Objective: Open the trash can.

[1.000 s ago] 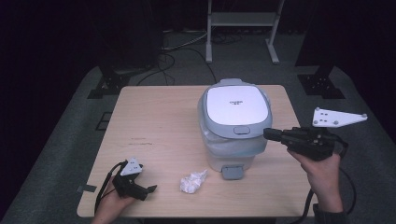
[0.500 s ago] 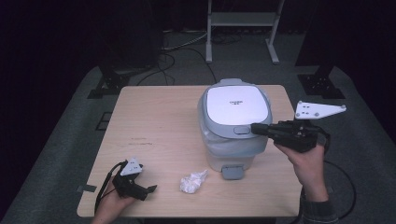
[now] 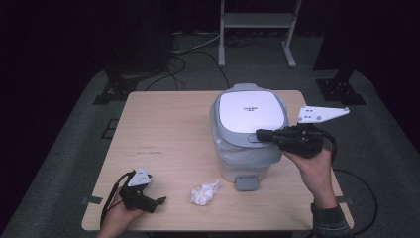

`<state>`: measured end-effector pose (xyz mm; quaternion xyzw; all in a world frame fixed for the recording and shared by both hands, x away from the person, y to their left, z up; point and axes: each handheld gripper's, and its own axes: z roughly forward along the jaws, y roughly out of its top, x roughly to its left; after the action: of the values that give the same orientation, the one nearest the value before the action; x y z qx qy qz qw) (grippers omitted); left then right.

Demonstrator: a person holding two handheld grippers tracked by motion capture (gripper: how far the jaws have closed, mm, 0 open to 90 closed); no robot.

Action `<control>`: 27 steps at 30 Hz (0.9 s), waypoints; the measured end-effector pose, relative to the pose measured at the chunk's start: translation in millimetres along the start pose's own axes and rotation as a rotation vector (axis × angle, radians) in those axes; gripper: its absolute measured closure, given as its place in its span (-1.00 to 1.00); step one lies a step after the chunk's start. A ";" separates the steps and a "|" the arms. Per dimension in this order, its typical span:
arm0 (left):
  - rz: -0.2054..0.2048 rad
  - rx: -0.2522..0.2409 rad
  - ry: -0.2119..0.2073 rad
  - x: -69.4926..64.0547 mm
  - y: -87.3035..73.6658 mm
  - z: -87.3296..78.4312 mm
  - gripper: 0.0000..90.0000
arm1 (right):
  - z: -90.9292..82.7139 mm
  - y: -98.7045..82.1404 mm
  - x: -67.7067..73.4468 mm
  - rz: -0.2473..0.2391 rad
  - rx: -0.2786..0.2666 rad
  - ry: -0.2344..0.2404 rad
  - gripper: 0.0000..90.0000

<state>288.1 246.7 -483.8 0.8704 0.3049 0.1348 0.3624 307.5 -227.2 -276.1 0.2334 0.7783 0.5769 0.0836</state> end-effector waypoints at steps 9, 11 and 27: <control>0.000 0.000 0.000 0.0 0.0 0.0 -1.00 | 0.9 -1.1 1.3 -0.003 0.012 -0.004 1.00; 0.000 0.000 0.000 0.0 0.0 0.0 -1.00 | 0.6 -2.0 1.1 -0.005 0.012 -0.003 1.00; 0.002 0.001 0.000 1.2 0.8 0.6 -1.00 | -16.2 2.1 9.6 -0.013 -0.020 -0.116 0.22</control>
<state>289.6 246.7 -483.7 0.8708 0.3043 0.1349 0.3619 293.2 -236.2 -267.6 0.2605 0.7677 0.5697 0.1349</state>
